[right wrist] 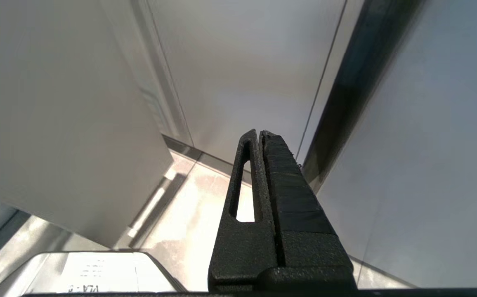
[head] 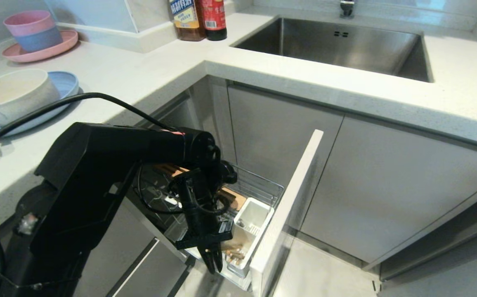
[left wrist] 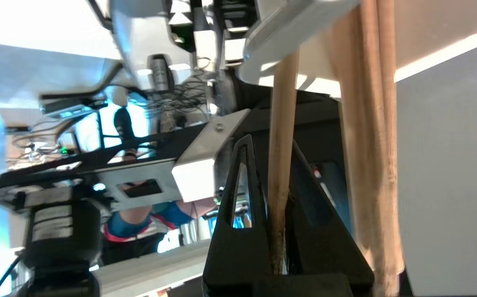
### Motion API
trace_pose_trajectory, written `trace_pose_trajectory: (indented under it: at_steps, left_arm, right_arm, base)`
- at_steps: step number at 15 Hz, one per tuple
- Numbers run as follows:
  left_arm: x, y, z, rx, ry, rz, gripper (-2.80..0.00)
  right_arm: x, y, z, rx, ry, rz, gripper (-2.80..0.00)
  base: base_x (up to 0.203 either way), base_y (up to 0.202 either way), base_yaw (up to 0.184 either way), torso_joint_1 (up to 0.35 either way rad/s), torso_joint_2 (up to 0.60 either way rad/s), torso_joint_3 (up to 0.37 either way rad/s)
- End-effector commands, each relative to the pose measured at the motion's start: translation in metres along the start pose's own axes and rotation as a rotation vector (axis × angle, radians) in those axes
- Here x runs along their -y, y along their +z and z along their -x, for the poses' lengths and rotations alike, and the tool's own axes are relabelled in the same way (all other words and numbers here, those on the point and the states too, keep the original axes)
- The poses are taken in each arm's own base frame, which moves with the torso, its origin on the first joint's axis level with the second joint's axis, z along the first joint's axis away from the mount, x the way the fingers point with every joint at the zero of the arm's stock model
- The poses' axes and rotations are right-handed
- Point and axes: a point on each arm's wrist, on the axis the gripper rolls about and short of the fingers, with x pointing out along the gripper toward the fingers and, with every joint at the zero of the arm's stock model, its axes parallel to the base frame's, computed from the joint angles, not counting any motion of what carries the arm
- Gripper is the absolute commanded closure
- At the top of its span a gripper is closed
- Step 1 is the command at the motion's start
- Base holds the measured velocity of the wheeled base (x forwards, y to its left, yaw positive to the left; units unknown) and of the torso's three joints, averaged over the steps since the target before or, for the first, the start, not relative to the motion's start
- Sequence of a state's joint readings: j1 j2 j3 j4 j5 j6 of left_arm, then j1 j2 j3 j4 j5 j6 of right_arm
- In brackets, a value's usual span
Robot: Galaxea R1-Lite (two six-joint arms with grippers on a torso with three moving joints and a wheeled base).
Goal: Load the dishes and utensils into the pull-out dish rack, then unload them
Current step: Take the chopsticks out of the cupboard
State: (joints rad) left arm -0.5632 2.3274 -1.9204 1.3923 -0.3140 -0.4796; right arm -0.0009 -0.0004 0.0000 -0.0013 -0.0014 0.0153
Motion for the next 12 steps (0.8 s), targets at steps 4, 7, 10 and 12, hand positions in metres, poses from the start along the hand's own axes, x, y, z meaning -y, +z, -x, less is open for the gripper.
trace_pose_trajectory:
  at_steps: [4, 7, 10, 12]
  left_arm:
    - [0.004, -0.016, 0.014, 0.027, -0.015, -0.01, 0.0]
    - [0.009, -0.044, 0.033, 0.054, -0.025, -0.04, 0.0]
    - [0.012, -0.067, 0.049, 0.062, -0.078, -0.059, 0.0]
    - [0.012, -0.073, 0.055, 0.075, -0.09, -0.062, 0.0]
  right_arm:
    - [0.0, 0.0, 0.0, -0.002, 0.001, 0.0, 0.0]
    - [0.0, 0.0, 0.0, -0.001, 0.001, 0.0, 0.0]
    - [0.0, 0.0, 0.0, -0.002, 0.001, 0.0, 0.0]
    - [0.0, 0.0, 0.0, -0.001, 0.001, 0.0, 0.0]
  base:
    - [0.0, 0.0, 0.0, 0.0, 0.0, 0.0]
    - [0.0, 0.0, 0.0, 0.0, 0.0, 0.0]
    - [0.0, 0.0, 0.0, 0.0, 0.0, 0.0]
    - [0.0, 0.0, 0.0, 0.0, 0.0, 0.0]
